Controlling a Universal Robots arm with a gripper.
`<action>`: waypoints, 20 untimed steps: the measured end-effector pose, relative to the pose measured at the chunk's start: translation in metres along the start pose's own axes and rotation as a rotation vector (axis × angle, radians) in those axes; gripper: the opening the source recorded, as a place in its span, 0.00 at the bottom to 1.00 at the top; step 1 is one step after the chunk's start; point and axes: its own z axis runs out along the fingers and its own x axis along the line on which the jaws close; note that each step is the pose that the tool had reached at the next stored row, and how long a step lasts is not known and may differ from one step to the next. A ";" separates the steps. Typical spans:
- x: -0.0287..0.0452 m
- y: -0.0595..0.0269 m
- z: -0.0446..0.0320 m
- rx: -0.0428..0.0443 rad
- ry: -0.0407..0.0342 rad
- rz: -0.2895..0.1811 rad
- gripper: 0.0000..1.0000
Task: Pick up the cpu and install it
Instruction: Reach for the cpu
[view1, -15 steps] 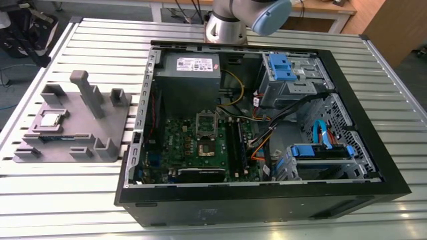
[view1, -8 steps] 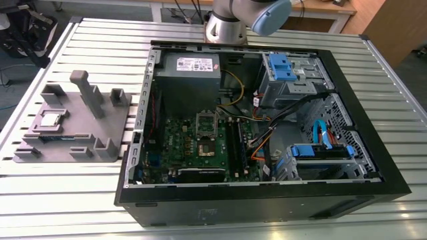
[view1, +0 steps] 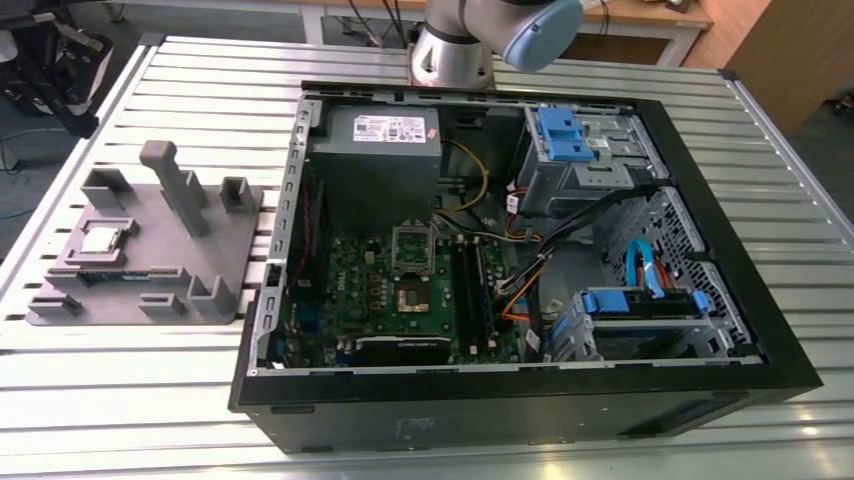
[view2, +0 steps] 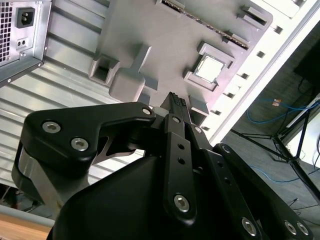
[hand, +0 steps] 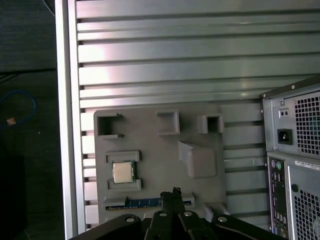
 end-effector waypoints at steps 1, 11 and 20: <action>0.0008 -0.0004 0.0005 0.0001 0.0000 0.000 0.11; 0.0086 -0.0074 0.0118 0.0001 0.0001 0.000 0.11; 0.0161 -0.0118 0.0227 0.0000 -0.0001 0.000 0.11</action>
